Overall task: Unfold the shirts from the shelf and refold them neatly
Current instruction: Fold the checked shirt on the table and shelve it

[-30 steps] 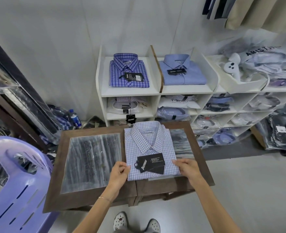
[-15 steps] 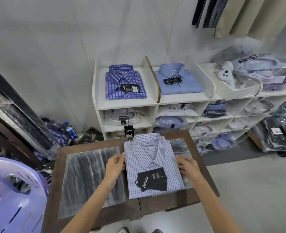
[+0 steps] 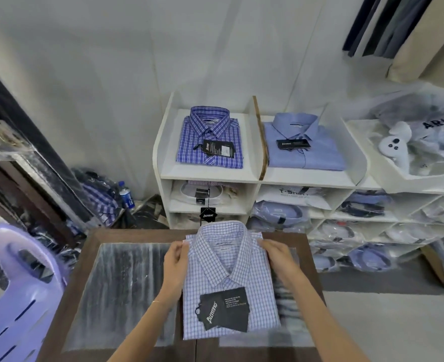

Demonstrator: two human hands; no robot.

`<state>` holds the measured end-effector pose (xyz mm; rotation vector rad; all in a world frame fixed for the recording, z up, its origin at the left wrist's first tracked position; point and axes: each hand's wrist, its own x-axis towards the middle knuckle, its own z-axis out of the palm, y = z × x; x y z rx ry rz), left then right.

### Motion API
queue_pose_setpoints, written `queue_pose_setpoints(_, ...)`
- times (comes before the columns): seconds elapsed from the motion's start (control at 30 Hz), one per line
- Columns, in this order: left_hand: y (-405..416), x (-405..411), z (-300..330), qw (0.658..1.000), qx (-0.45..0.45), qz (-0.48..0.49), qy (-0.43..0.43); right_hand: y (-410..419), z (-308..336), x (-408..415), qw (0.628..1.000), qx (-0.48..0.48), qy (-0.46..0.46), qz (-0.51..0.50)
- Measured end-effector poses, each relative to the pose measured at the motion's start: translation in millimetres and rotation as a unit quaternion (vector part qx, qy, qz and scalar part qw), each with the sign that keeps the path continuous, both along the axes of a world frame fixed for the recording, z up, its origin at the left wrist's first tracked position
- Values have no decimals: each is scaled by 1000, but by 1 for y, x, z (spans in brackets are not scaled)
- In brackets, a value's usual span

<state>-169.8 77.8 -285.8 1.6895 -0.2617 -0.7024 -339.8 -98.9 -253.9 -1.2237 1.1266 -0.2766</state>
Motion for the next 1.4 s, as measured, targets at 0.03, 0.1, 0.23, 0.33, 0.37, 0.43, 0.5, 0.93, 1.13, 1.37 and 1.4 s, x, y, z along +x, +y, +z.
queue_pose_setpoints(0.03,-1,-2,-2,1000,-7,3,2,-3,-6,1,1000,2,12,16)
queue_pose_setpoints(0.1,-3,-4,-4,1000,-14,8,-14,-8,-15,2,999,3,30,25)
queue_pose_setpoints(0.23,-8,-2,-8,996,17,46,-78,-12,-29,-3,999,-10,40,29)
queue_pose_setpoints(0.33,-15,-5,-7,991,26,72,-112,-12,-37,-3,998,-39,45,26)
queue_pose_setpoints(0.37,-17,-6,-10,990,29,78,-117,-11,-37,-2,998,-45,45,19)
queue_pose_setpoints(0.43,-20,-6,-13,989,32,86,-117,-9,-38,0,997,-60,45,4)
queue_pose_setpoints(0.5,-21,-4,-13,989,42,90,-111,-5,-40,2,996,-76,50,-14)
queue_pose_setpoints(0.93,22,-57,4,977,94,64,-182,53,-30,-28,972,-222,76,-3)
queue_pose_setpoints(1.13,25,-48,-14,961,140,55,-234,49,-38,-26,941,-300,159,20)
queue_pose_setpoints(1.37,51,-47,-13,950,160,43,-266,41,-28,-45,945,-299,125,-36)
queue_pose_setpoints(1.4,55,-47,-12,949,160,32,-269,40,-28,-49,948,-293,119,-30)
